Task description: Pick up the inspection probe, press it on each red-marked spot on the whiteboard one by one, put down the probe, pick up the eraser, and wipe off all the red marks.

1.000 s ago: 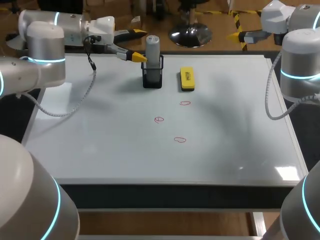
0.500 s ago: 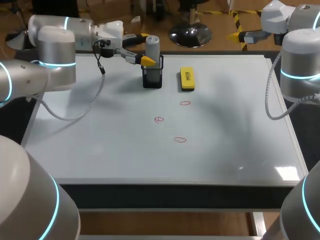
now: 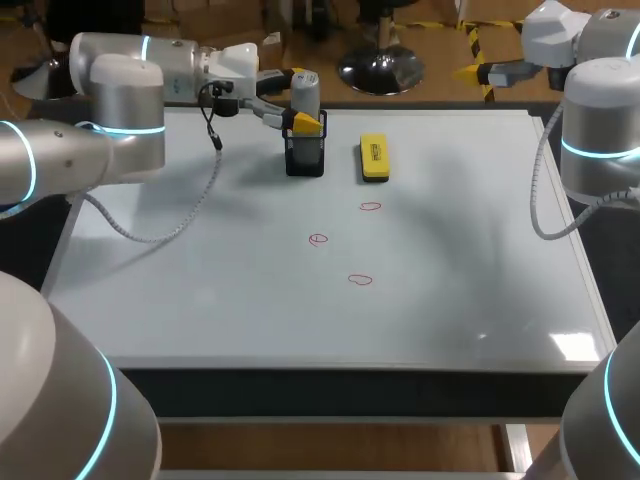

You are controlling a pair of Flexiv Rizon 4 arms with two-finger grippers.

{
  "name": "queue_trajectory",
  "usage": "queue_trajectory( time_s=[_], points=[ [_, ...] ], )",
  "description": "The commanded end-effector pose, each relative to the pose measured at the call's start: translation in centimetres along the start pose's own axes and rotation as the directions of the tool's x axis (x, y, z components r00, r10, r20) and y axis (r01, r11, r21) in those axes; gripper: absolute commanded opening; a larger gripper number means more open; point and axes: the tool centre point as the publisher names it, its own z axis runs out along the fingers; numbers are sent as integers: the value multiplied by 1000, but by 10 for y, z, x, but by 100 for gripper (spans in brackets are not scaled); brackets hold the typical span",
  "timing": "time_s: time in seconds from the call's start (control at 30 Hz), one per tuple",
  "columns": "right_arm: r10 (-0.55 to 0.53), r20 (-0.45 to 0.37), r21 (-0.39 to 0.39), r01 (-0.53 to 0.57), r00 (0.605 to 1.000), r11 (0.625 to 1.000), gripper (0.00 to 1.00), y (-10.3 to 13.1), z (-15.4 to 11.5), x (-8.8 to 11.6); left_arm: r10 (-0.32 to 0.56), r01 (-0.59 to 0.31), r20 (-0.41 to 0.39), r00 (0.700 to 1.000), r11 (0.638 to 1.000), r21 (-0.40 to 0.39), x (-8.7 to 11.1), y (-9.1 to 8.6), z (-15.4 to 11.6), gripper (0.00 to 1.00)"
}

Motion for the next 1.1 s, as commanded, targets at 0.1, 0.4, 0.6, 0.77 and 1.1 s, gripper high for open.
queue_trajectory(
  time_s=[0.1, 0.4, 0.6, 0.77, 1.1],
  points=[
    [0, 0, 0, 0, 1000, 1000, 100, 0, 0, 0, -7, 7, 8, 1000, 1000, 2, -5, 5, -2, 92],
    [0, 0, 0, 0, 1000, 1000, 100, 0, 0, 0, -3, 3, -4, 1000, 1000, 1, -7, 5, -1, 45],
    [0, 0, 0, 0, 1000, 1000, 100, 0, 0, 0, 4, -3, -14, 1000, 1000, 6, -7, 5, -2, 0],
    [0, 0, 0, 0, 1000, 1000, 100, 0, 0, 0, 17, -17, -22, 1000, 1000, 8, -7, 1, -4, 0],
    [0, 0, 0, 0, 1000, 1000, 100, 0, 0, 0, 35, -35, -25, 999, 999, 16, -4, -15, -5, 0]
  ],
)
